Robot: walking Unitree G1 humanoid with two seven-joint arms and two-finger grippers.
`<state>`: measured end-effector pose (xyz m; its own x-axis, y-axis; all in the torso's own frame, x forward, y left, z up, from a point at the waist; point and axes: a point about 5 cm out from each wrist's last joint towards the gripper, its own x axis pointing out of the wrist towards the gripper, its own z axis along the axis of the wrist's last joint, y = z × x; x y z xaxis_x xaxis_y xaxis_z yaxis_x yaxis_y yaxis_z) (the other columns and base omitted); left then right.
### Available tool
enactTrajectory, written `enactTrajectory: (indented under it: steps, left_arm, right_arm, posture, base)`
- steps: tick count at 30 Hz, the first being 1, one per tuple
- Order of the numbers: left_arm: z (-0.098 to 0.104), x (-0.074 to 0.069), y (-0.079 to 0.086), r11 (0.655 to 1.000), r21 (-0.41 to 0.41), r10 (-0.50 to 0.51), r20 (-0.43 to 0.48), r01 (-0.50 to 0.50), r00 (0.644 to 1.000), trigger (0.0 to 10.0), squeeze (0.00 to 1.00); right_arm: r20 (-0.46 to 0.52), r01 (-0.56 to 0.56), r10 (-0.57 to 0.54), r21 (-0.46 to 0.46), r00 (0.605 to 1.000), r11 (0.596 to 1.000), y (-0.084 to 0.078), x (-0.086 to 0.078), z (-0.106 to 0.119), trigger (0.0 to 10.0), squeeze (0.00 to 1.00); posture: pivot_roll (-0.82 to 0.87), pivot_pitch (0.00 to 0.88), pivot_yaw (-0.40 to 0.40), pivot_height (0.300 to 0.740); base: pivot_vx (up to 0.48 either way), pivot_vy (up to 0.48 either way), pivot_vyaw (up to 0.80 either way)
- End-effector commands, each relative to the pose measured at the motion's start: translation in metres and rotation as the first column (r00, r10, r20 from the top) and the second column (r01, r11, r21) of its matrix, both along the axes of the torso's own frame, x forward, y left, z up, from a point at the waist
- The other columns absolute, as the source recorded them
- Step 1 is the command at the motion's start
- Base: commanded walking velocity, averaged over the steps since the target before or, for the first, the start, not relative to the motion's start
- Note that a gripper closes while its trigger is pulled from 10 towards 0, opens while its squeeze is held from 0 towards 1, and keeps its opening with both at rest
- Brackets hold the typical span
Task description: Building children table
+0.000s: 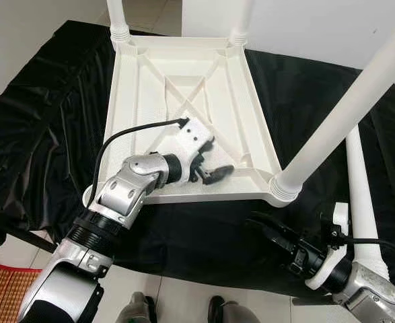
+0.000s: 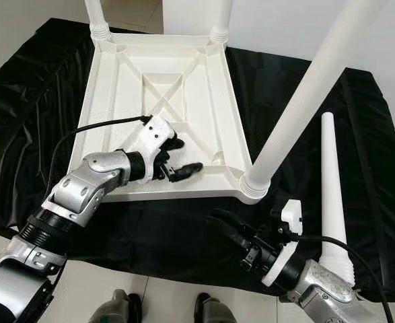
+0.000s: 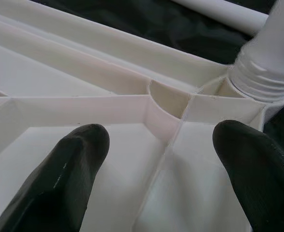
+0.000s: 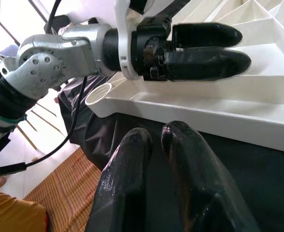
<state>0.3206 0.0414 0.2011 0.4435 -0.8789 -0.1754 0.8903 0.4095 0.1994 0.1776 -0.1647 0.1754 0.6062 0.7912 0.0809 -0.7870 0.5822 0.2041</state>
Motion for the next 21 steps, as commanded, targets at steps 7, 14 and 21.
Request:
enactTrajectory:
  steps: [7, 14, 21]
  left_arm:
    - [-0.014, -0.014, -0.008, 0.999, 0.034, -0.019, -0.051, 0.021, 0.999, 10.0, 0.00]
    - [-0.026, -0.004, -0.004, 0.990, 0.111, 0.098, -0.064, -0.090, 0.993, 10.0, 0.00]
    - [-0.030, 0.010, 0.003, 0.962, 0.144, 0.237, -0.034, -0.230, 0.971, 10.0, 0.00]
  right_arm:
    - [-0.011, 0.003, -0.003, -0.014, 1.000, 1.000, -0.004, 0.000, -0.002, 10.0, 0.00]
    - [-0.002, 0.012, -0.012, -0.019, 1.000, 1.000, -0.004, -0.002, 0.000, 10.0, 0.00]
    - [-0.002, 0.020, -0.020, -0.014, 1.000, 1.000, -0.002, -0.003, -0.001, 10.0, 0.00]
  posture:
    - [-0.03, 0.210, -0.011, 0.740]
    - [-0.03, 0.210, -0.011, 0.740]
    - [-0.04, 0.205, 0.000, 0.740]
  base:
    - [0.000, 0.000, 0.00]
    - [0.000, 0.000, 0.00]
    - [0.000, 0.000, 0.00]
